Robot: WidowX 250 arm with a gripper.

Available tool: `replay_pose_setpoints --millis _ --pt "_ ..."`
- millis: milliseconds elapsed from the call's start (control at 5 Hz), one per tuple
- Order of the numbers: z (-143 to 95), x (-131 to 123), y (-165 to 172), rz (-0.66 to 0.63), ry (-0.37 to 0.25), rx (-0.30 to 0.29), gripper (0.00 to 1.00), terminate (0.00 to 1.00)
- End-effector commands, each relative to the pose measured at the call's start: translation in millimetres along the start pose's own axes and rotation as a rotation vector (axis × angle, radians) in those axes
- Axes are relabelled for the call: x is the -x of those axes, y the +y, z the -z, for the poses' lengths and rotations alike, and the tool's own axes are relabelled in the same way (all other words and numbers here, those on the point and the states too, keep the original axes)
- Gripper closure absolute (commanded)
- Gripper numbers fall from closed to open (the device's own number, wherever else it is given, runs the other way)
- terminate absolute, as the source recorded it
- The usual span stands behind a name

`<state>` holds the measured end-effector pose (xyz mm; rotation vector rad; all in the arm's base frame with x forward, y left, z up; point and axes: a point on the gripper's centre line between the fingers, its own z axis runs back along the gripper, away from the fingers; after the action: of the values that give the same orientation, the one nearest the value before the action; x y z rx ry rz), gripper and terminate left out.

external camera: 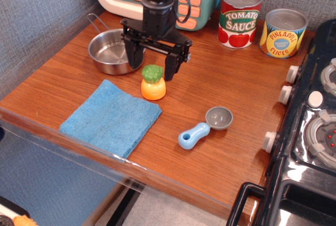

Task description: Place the carrot in the bowl

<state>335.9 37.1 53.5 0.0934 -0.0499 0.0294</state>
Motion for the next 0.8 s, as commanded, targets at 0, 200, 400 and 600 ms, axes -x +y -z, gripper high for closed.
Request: replay_pose_setpoints --millis 0,200,400,600 --pt "4.3 1.4 2.5 -0.029 -0.004 0.005 0.00 0.00" --pt "7.2 0.5 2.9 -0.029 0.002 0.012 0.00 0.00" --pt "6.4 -0.3 3.9 -0.032 -0.003 0.012 1.00 0.00" --pt "1.1 -2.1 4.8 -0.030 -0.017 0.029 1.00 0.00"
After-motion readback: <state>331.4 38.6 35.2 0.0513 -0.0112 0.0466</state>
